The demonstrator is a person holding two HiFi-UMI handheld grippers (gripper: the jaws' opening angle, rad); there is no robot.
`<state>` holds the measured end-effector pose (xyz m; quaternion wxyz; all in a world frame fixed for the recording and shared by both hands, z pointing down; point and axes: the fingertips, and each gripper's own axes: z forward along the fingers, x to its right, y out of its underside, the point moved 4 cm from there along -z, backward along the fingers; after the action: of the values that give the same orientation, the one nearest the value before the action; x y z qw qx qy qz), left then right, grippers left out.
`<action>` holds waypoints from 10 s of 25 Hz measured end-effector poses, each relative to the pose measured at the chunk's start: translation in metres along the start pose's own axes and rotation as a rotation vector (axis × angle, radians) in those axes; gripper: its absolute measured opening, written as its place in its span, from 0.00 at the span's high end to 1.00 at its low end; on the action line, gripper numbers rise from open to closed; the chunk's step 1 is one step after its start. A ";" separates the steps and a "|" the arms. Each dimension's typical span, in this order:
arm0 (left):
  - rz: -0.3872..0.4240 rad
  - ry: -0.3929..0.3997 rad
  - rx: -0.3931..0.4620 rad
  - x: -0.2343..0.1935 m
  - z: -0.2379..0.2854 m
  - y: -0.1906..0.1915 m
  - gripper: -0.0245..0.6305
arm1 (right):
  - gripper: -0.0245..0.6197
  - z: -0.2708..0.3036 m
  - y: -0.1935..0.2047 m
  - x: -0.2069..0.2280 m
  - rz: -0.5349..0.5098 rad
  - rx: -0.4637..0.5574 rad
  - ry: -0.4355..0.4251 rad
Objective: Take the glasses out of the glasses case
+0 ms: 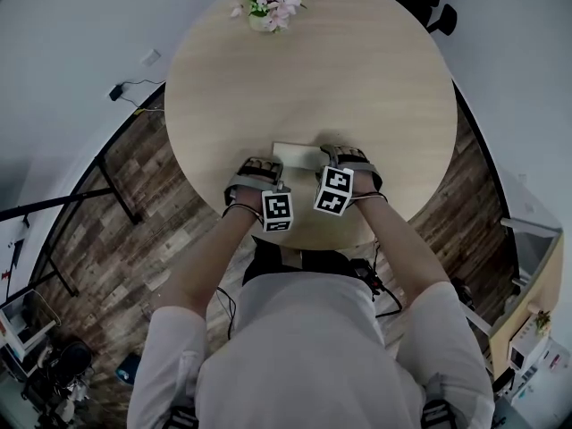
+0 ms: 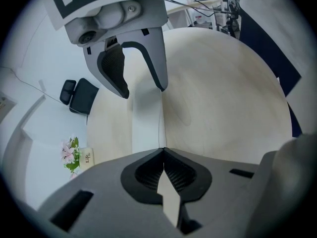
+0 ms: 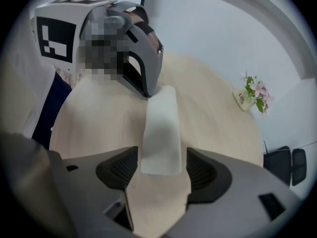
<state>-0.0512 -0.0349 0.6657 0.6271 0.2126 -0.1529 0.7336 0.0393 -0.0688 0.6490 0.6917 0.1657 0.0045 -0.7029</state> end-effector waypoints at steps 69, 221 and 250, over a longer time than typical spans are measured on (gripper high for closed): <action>0.015 -0.052 -0.014 0.005 0.000 0.001 0.95 | 0.94 -0.073 -0.010 0.001 0.047 0.197 0.424; -0.229 -0.074 0.171 -0.018 -0.030 -0.006 0.96 | 0.94 -0.082 0.044 -0.012 0.112 0.023 0.436; -1.206 -0.606 0.780 -0.097 -0.340 0.012 0.95 | 0.94 -0.339 0.016 -0.032 0.991 0.827 0.712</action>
<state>-0.0918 0.0476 0.3241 0.7284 0.6553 0.0937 0.1767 0.1314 0.0410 0.3398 0.7658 0.6138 -0.1118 -0.1557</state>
